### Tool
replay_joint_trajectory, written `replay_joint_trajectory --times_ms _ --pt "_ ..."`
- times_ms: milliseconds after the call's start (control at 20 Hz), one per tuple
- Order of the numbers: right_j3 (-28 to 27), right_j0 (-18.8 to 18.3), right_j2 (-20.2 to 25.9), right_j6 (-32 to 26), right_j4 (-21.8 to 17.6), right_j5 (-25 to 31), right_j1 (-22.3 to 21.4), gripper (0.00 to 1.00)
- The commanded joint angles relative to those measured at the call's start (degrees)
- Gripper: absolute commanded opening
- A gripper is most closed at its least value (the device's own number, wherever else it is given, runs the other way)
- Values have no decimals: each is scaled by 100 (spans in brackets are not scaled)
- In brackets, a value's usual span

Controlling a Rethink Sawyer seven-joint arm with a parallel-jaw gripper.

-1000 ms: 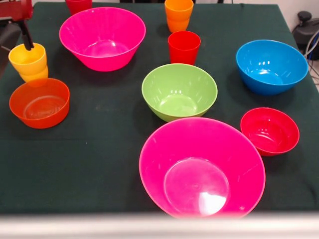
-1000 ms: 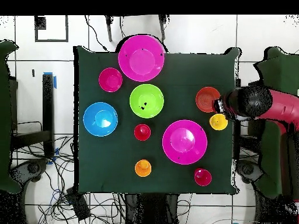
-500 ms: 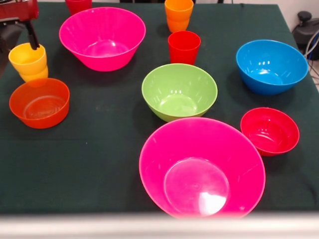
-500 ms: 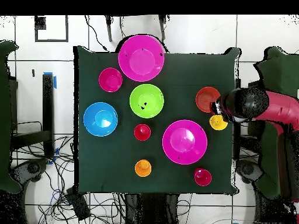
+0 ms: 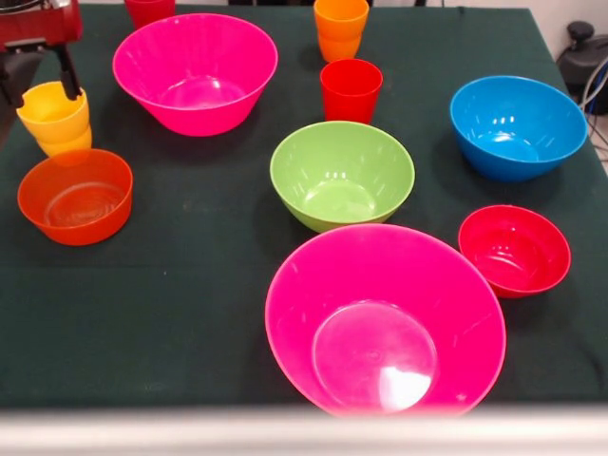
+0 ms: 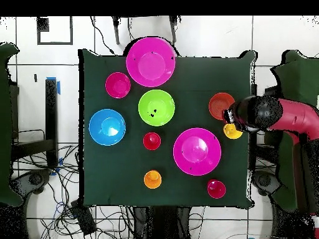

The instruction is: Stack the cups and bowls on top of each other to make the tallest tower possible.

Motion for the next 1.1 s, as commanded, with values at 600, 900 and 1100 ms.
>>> replay_joint_trajectory --times_ms 600,900,1100 --pt "57 392 -40 -1168 -1123 -661 313 100" --pt "-98 375 5 -1332 -1200 -527 400 100" --pt "-146 359 35 -1392 -1237 -581 497 100"
